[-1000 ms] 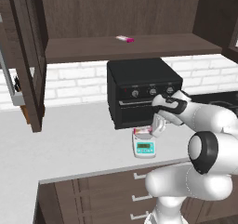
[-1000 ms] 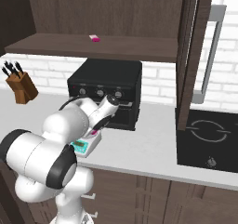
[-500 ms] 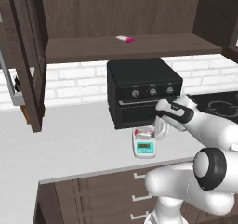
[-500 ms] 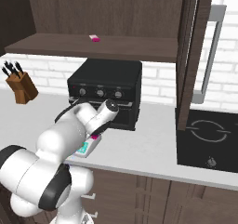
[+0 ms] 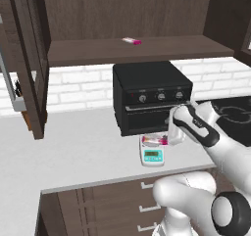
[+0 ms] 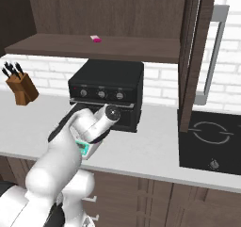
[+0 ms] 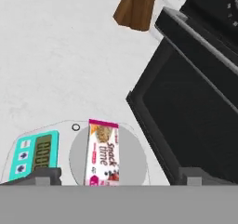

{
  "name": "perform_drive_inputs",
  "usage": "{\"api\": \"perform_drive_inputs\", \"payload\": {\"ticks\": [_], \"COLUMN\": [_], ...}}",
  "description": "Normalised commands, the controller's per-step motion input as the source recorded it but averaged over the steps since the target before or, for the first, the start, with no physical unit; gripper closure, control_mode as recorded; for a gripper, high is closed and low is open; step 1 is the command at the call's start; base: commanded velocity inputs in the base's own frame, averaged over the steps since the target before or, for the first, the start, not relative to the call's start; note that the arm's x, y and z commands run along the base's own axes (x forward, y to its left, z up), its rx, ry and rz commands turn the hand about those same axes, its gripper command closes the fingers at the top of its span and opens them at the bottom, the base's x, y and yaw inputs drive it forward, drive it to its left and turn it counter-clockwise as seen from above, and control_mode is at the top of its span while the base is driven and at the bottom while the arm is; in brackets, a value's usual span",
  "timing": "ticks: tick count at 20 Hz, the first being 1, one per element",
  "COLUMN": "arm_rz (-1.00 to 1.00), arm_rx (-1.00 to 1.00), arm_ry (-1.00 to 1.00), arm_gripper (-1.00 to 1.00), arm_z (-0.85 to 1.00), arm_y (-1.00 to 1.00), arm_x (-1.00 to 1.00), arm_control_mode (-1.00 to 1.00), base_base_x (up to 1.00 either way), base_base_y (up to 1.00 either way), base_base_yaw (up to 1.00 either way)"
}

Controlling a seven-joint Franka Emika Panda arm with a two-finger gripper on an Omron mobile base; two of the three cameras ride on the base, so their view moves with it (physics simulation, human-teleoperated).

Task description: Pick the bar and place it on the digital scale for weighing, and close the cabinet.

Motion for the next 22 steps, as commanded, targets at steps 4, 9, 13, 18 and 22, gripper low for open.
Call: {"api": "perform_drive_inputs", "payload": {"ticks": [4,9,13,18,22], "arm_rz": [0.00,0.00,0.00,0.00,-0.04], "arm_rx": [0.07,0.14,0.14,0.17,0.18], "arm_ry": [-0.57,-0.58,-0.63,-0.51,-0.34], "arm_gripper": [-1.00,-1.00,-1.00,-1.00,-1.00], "arm_z": [0.68,0.63,0.53,0.43,0.29], "arm_y": [-0.11,-0.35,-0.47,-0.66,-0.64], "arm_x": [-0.52,-0.54,-0.47,-0.37,-0.19], "arm_control_mode": [-1.00,-1.00,-1.00,-1.00,-1.00], "base_base_x": [0.00,0.00,0.00,0.00,0.00], "base_base_y": [0.00,0.00,0.00,0.00,0.00], "base_base_yaw": [0.00,0.00,0.00,0.00,0.00]}}
